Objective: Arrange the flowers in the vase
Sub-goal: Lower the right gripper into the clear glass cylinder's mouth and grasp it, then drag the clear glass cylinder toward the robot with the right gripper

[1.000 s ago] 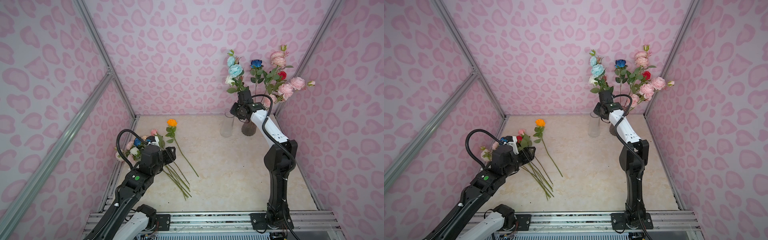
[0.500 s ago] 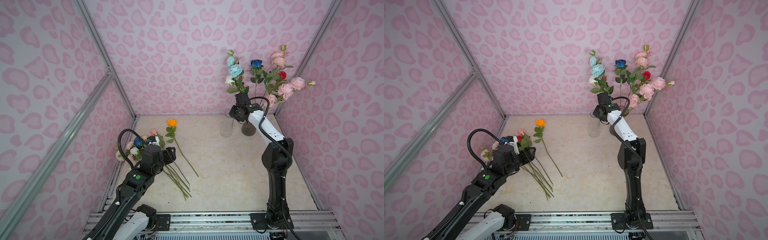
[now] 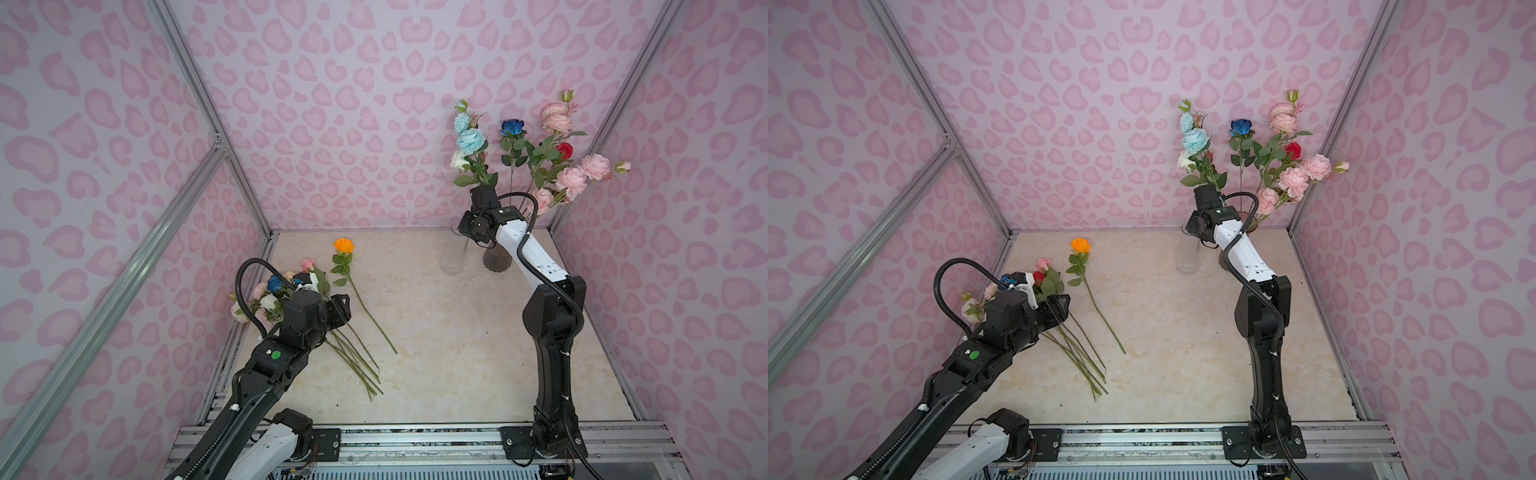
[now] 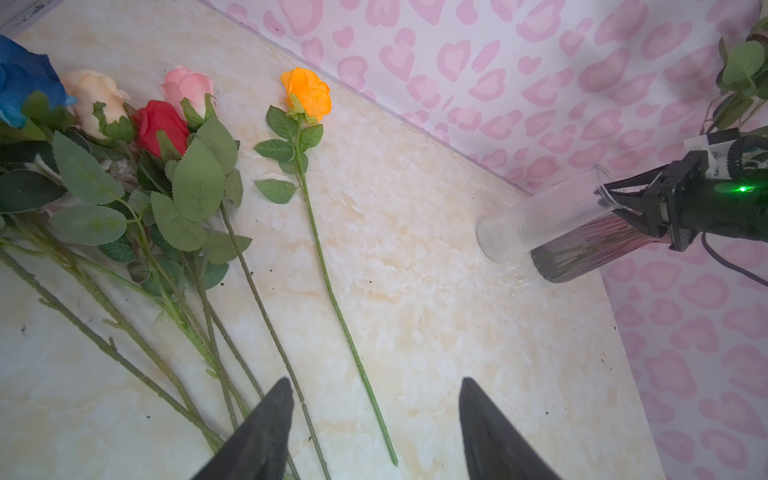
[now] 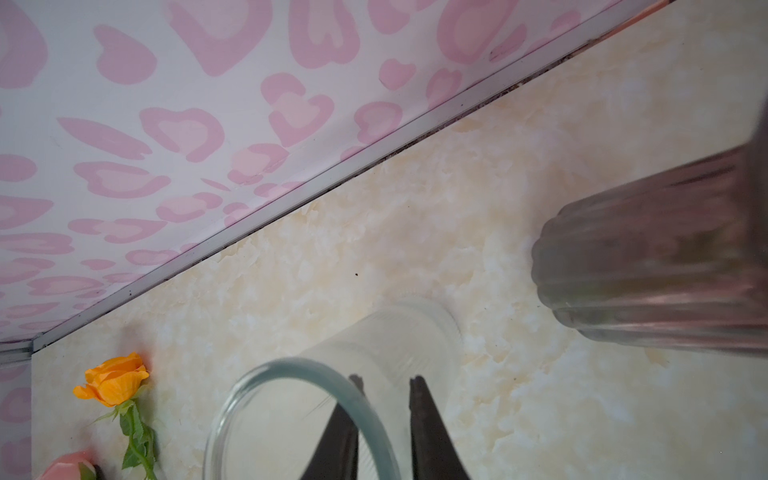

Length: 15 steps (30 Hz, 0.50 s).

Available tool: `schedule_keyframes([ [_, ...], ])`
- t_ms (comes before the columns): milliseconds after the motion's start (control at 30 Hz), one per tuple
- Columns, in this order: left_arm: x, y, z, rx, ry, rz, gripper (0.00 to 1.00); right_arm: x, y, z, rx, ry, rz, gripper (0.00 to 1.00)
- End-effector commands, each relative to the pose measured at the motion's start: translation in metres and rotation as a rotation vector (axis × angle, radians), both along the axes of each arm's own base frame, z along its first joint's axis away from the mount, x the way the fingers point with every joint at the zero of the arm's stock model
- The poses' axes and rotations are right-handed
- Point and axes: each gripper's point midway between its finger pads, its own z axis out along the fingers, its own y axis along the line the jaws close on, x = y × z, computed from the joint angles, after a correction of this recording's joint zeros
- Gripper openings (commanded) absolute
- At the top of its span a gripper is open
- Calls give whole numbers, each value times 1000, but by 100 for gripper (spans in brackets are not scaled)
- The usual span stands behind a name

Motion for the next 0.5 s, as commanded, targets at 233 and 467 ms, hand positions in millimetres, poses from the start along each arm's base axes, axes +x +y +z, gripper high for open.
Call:
schedule_keyframes([
  [233, -1, 4, 10, 19, -30, 8, 65, -6, 1, -1, -19, 11, 32, 12],
  [467, -1, 5, 10, 18, -33, 12, 65, -10, 0, -2, -30, 16, 45, 6],
])
